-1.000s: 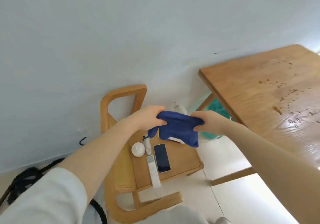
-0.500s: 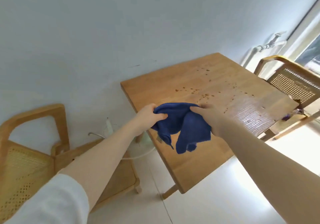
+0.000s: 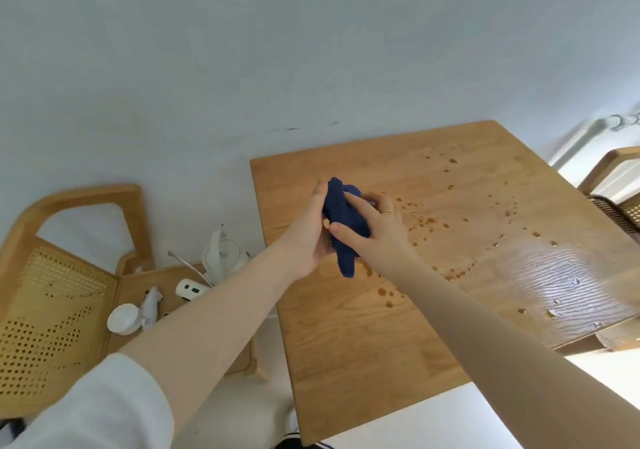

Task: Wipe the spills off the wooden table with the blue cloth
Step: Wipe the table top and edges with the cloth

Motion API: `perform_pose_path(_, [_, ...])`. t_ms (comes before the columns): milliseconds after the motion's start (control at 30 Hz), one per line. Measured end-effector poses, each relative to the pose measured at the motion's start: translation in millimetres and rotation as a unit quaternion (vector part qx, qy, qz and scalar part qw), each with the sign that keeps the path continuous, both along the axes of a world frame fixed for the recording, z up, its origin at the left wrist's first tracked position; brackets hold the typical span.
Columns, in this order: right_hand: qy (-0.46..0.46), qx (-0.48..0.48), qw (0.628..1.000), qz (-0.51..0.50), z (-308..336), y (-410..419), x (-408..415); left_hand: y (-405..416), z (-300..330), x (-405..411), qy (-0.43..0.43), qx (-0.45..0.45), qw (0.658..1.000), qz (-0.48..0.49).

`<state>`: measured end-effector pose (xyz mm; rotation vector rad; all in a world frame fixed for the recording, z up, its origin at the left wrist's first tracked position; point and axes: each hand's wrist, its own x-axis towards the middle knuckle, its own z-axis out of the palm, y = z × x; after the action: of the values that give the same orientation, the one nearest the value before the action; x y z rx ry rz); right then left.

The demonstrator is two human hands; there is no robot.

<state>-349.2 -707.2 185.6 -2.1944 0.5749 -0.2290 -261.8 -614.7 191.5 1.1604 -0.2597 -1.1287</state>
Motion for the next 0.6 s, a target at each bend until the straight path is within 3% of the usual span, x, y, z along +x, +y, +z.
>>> perform_pose_path(67, [-0.033, 0.086, 0.996, 0.006, -4.3, -5.4, 9.6, -8.5, 0.3, 4.6, -0.002, -0.01, 1.0, -0.017])
perform_pose_path(167, [-0.073, 0.266, 0.961, 0.004, -8.2, -22.9, 21.4, -16.8, -3.7, 14.4, -0.028, -0.001, 0.999, -0.034])
perform_pose_path(300, [-0.008, 0.382, 0.924, -0.015, -30.7, -45.6, 42.2, -12.0, -19.7, 36.5, -0.111, 0.123, 0.985, -0.048])
perform_pose_path(433, [0.055, 0.312, 0.947, -0.045, -45.0, -60.3, 78.5, -0.1, -53.9, 54.3, -0.315, 0.292, 0.902, -0.046])
perform_pose_path(500, [0.027, 0.255, 0.966, -0.03, -43.1, -69.9, 98.6, 8.0, -70.5, 63.2, -0.34, 0.332, 0.879, -0.014])
perform_pose_path(600, [0.0, 0.043, 0.989, 0.14, -45.0, -76.9, 132.2, 17.6, -92.0, 76.3, -0.356, 0.382, 0.852, 0.028])
